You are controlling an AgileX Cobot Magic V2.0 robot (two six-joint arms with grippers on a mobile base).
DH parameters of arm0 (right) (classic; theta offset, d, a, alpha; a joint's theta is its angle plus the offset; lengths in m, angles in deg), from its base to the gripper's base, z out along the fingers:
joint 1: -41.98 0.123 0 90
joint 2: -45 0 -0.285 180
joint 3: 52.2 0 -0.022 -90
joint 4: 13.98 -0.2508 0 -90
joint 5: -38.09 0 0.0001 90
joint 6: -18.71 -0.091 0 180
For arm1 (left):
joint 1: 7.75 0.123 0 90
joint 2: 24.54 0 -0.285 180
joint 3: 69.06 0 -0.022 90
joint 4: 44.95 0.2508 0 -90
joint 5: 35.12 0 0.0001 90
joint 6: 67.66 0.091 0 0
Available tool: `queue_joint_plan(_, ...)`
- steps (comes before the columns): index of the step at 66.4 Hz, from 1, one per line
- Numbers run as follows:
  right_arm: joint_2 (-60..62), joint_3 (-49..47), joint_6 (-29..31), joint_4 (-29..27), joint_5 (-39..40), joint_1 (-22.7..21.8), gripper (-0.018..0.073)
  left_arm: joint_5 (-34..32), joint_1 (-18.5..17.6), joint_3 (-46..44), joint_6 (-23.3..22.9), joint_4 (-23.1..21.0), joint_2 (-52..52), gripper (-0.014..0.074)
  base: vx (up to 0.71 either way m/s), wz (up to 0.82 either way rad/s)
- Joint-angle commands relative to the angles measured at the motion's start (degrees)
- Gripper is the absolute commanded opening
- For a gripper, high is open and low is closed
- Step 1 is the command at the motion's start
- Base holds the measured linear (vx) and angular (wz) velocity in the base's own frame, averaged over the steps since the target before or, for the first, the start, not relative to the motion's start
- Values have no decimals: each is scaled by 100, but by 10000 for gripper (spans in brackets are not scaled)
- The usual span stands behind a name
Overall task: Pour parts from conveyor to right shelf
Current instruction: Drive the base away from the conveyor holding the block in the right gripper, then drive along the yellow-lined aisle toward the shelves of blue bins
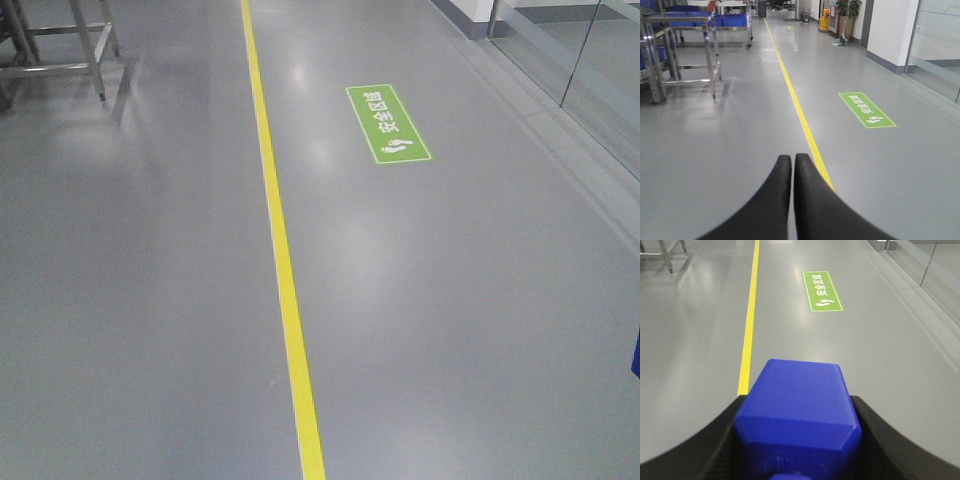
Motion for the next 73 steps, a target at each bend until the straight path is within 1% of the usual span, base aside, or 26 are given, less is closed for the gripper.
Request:
queue_joint_plan(1,-46,-152,2,-2,414,-44,-5,-416,-28,-110,-49,-45,70,-6,59,-11)
queue_joint_plan(45,-46,-152,2,-2,414,-44,-5,-416,-28,-110,-49,-45,70,-6,63,-26)
queue_joint_plan(59,-46,-152,2,-2,414,-44,-5,-416,-28,-110,-49,-45,70,-6,63,2)
queue_joint_plan(73,-46,-152,2,-2,414,-44,-5,-416,-28,-110,-49,-45,70,-6,64,26)
